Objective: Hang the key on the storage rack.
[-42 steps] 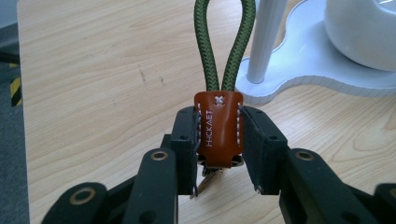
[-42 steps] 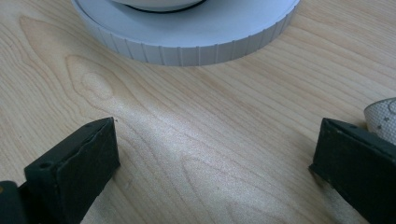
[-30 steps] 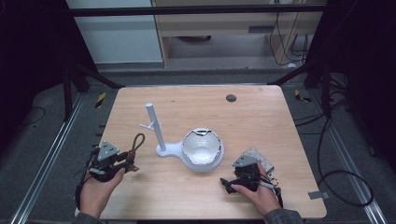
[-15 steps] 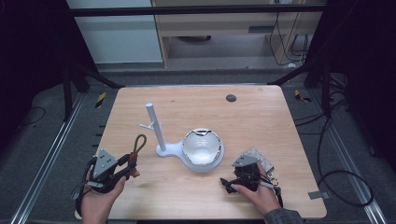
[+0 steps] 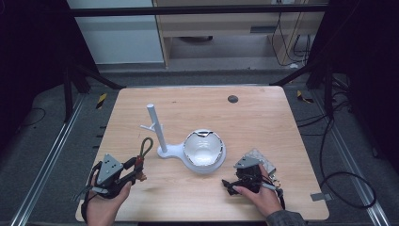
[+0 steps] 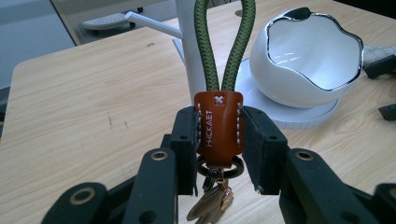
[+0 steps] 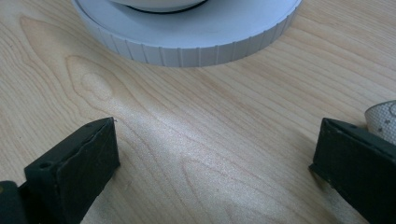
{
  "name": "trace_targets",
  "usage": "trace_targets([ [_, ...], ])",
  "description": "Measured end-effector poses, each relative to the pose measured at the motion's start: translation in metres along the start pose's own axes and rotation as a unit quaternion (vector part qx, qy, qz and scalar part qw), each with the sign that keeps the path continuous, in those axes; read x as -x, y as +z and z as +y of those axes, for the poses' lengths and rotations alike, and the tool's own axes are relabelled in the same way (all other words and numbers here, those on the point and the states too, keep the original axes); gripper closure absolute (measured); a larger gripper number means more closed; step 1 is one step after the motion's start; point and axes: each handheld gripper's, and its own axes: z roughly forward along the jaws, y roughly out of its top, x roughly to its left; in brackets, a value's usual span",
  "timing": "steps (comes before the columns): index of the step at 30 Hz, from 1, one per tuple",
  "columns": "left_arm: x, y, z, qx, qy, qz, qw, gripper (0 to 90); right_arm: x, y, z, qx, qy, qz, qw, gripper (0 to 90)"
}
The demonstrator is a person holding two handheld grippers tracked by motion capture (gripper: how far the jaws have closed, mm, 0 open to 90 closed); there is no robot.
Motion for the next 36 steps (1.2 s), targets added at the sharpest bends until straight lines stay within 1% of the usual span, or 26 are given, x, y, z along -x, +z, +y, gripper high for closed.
trace_targets([
  [9,0.000,-0.006,0.004,0.017,-0.005,0.001,0.9998,66.2,0.000,0.000,0.000,0.000,-0.001,0.000,1.0000,0.3],
  [14,-0.001,-0.005,0.007,0.020,-0.006,0.001,0.9998,66.2,0.000,0.000,0.000,0.000,-0.001,0.000,1.0000,0.3],
  [16,-0.002,-0.004,0.009,0.025,-0.011,-0.001,0.9996,66.2,0.000,0.000,0.000,0.000,-0.001,0.000,1.0000,0.3],
  [25,0.000,-0.006,0.017,0.037,-0.011,-0.003,0.9992,66.2,0.000,0.000,0.000,0.001,-0.001,0.000,1.0000,0.3],
  [36,-0.002,0.000,0.024,0.037,-0.015,-0.002,0.9992,66.1,0.000,0.000,0.000,0.000,-0.001,0.000,1.0000,0.3],
])
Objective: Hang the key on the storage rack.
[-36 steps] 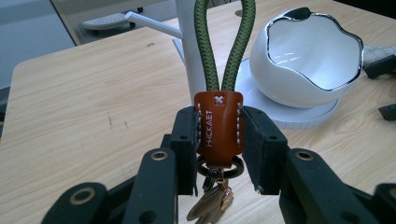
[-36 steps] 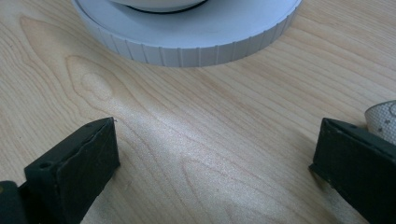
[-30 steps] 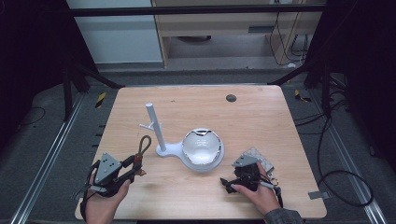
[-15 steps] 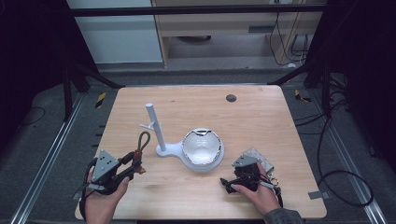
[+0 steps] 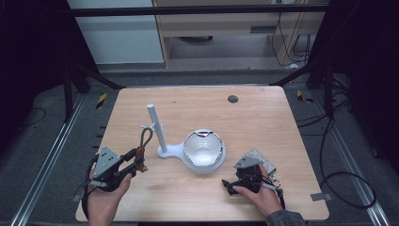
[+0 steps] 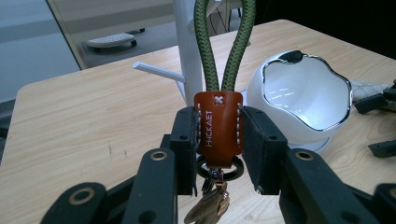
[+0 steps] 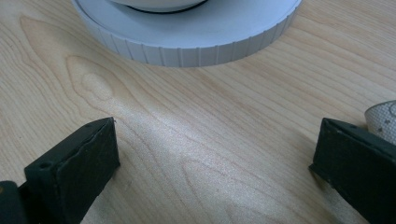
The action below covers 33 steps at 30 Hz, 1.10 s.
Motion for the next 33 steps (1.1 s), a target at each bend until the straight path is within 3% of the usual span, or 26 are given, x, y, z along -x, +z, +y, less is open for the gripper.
trace_targets([
  [11,-0.004,0.016,0.001,-0.011,-0.014,0.001,0.9998,66.0,0.000,0.000,0.000,-0.001,0.000,0.000,1.0000,0.3],
  [21,-0.009,0.044,-0.002,-0.030,-0.030,0.007,0.9991,66.0,0.000,0.000,0.000,0.000,0.000,0.000,1.0000,0.3],
  [33,-0.012,0.065,-0.004,-0.042,-0.039,0.003,0.9983,65.9,0.000,0.000,0.000,0.000,0.000,0.000,1.0000,0.3],
])
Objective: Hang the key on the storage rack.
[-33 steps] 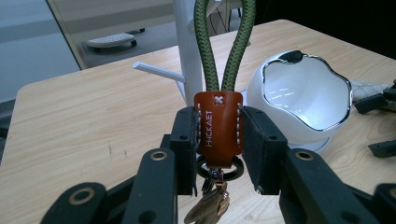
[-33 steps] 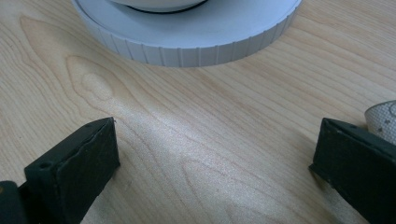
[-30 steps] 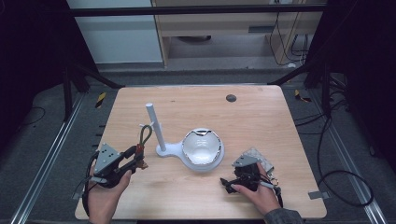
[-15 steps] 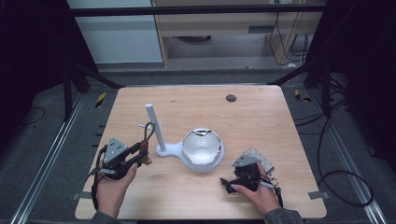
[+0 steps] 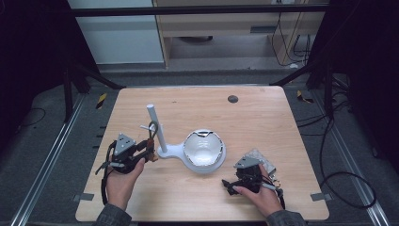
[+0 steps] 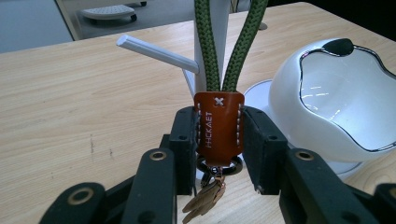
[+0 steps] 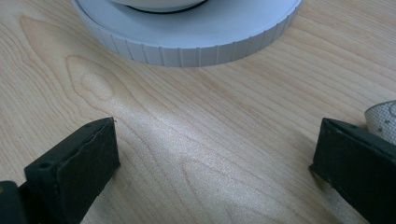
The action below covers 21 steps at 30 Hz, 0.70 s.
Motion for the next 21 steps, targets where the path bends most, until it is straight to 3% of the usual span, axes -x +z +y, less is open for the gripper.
trace_targets([
  [17,0.0016,0.0058,0.0013,-0.004,-0.007,-0.008,0.9999,65.1,0.0005,0.0001,-0.0004,0.002,-0.003,0.002,1.0000,0.3],
  [19,0.0018,0.0059,0.0009,-0.001,-0.008,-0.010,0.9999,61.2,0.0006,0.0001,-0.0004,0.002,-0.003,0.002,1.0000,0.3],
  [21,0.0007,0.0039,-0.0021,0.010,-0.010,-0.005,0.9999,48.9,0.0007,0.0000,-0.0005,0.002,-0.004,0.002,1.0000,0.3],
])
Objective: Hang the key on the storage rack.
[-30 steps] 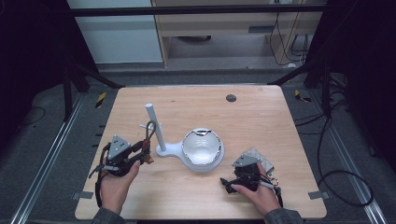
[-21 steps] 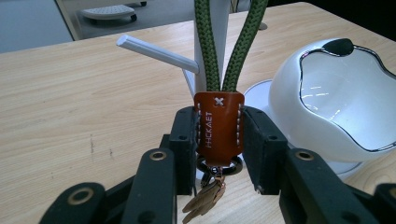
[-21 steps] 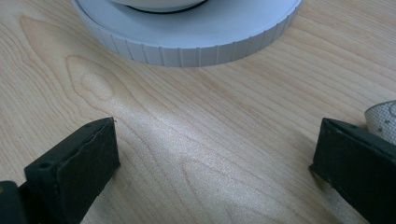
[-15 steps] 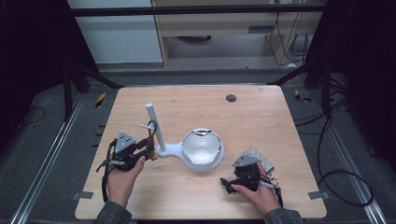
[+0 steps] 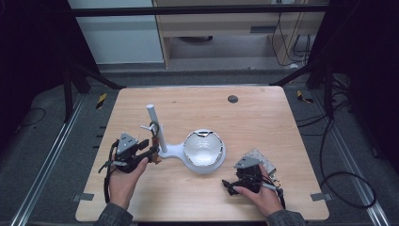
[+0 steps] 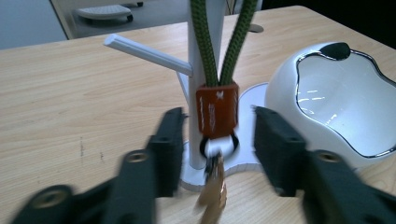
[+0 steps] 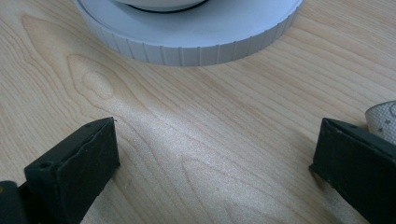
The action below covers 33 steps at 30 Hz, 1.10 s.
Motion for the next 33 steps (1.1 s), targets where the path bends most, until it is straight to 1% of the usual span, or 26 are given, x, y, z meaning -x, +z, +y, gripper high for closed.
trace_targets([
  [3,-0.003,-0.002,-0.005,-0.001,0.001,0.001,1.0000,32.7,0.000,0.000,0.000,0.000,-0.001,0.000,1.0000,0.3],
  [4,-0.007,-0.002,-0.016,-0.003,0.002,0.007,1.0000,29.2,0.000,0.000,0.000,0.001,0.002,0.001,1.0000,0.3],
  [6,-0.013,0.001,-0.030,-0.017,0.001,0.016,0.9997,23.0,0.000,0.000,0.000,0.001,0.002,0.000,1.0000,0.3],
  [7,-0.013,0.001,-0.030,-0.017,0.001,0.016,0.9997,20.8,0.000,0.000,0.000,0.001,0.002,0.000,1.0000,0.3],
  [8,-0.016,0.004,-0.036,-0.019,0.010,0.028,0.9994,20.8,-0.001,-0.001,-0.001,0.000,0.004,0.000,1.0000,0.3],
  [9,-0.019,0.008,-0.043,-0.032,0.023,0.038,0.9985,17.9,-0.001,-0.001,-0.001,0.000,0.003,0.000,1.0000,0.3],
  [10,-0.025,0.015,-0.054,-0.044,0.022,0.031,0.9983,14.2,0.000,-0.002,-0.001,0.000,0.003,-0.001,1.0000,0.4],
  [11,-0.025,0.015,-0.054,-0.044,0.022,0.031,0.9983,12.5,0.000,-0.002,-0.001,0.000,0.003,-0.001,1.0000,0.4],
  [12,-0.029,0.018,-0.056,-0.052,0.011,0.013,0.9985,12.5,-0.001,-0.002,-0.002,0.000,0.006,-0.003,1.0000,0.4],
  [13,-0.031,0.023,-0.059,-0.071,0.010,0.001,0.9974,8.1,-0.001,-0.003,-0.002,-0.001,0.010,-0.007,0.9999,0.5],
  [14,-0.032,0.024,-0.062,-0.079,0.022,0.009,0.9966,7.8,-0.002,-0.003,-0.002,0.000,0.013,-0.008,0.9999,0.6],
  [15,-0.033,0.025,-0.065,-0.082,0.019,0.015,0.9964,7.8,-0.003,-0.004,-0.003,0.000,0.019,-0.012,0.9997,0.7],
  [16,-0.034,0.026,-0.067,-0.086,0.011,0.012,0.9962,7.8,-0.003,-0.004,-0.002,-0.004,0.021,-0.015,0.9997,1.2],
  [17,-0.034,0.026,-0.067,-0.086,0.011,0.012,0.9962,7.8,-0.004,-0.005,-0.001,-0.011,0.021,-0.019,0.9995,3.0],
  [18,-0.036,0.025,-0.069,-0.085,0.001,0.007,0.9963,7.7,-0.005,-0.007,0.001,-0.020,0.028,-0.019,0.9992,6.6],
  [19,-0.036,0.025,-0.069,-0.084,-0.002,0.013,0.9964,7.5,-0.005,-0.010,0.003,-0.023,0.030,-0.020,0.9991,7.9],
  [21,-0.037,0.025,-0.068,-0.086,0.000,0.020,0.9961,5.6,-0.005,-0.027,0.012,-0.012,0.014,-0.019,0.9997,6.5],
  [22,-0.037,0.026,-0.068,-0.090,0.002,0.028,0.9955,3.4,-0.004,-0.034,0.017,-0.009,0.009,-0.019,0.9997,8.3],
  [23,-0.037,0.026,-0.068,-0.090,0.002,0.028,0.9955,3.5,-0.004,-0.034,0.017,-0.009,0.009,-0.019,0.9997,8.3],
  [24,-0.038,0.027,-0.068,-0.094,0.005,0.033,0.9950,3.5,-0.001,-0.045,0.024,-0.013,0.005,-0.027,0.9995,10.2],
  [25,-0.039,0.030,-0.068,-0.102,0.006,0.039,0.9940,4.1,0.007,-0.063,0.033,-0.029,0.004,-0.048,0.9984,12.9],
  [28,-0.042,0.031,-0.071,-0.109,0.005,0.046,0.9930,4.3,0.023,-0.086,0.041,-0.028,0.014,-0.072,0.9969,14.1],
  [29,-0.042,0.031,-0.071,-0.109,0.005,0.046,0.9930,4.3,0.023,-0.086,0.041,-0.028,0.014,-0.072,0.9969,14.1],
  [30,-0.043,0.030,-0.073,-0.111,0.003,0.048,0.9926,4.3,0.027,-0.090,0.041,-0.030,0.019,-0.074,0.9966,13.5],
  [31,-0.043,0.031,-0.074,-0.114,0.002,0.049,0.9923,4.1,0.037,-0.099,0.043,-0.035,0.026,-0.080,0.9958,12.9],
  [33,-0.046,0.033,-0.078,-0.133,0.001,0.044,0.9902,4.1,0.043,-0.103,0.045,-0.040,0.031,-0.085,0.9951,12.5],
])
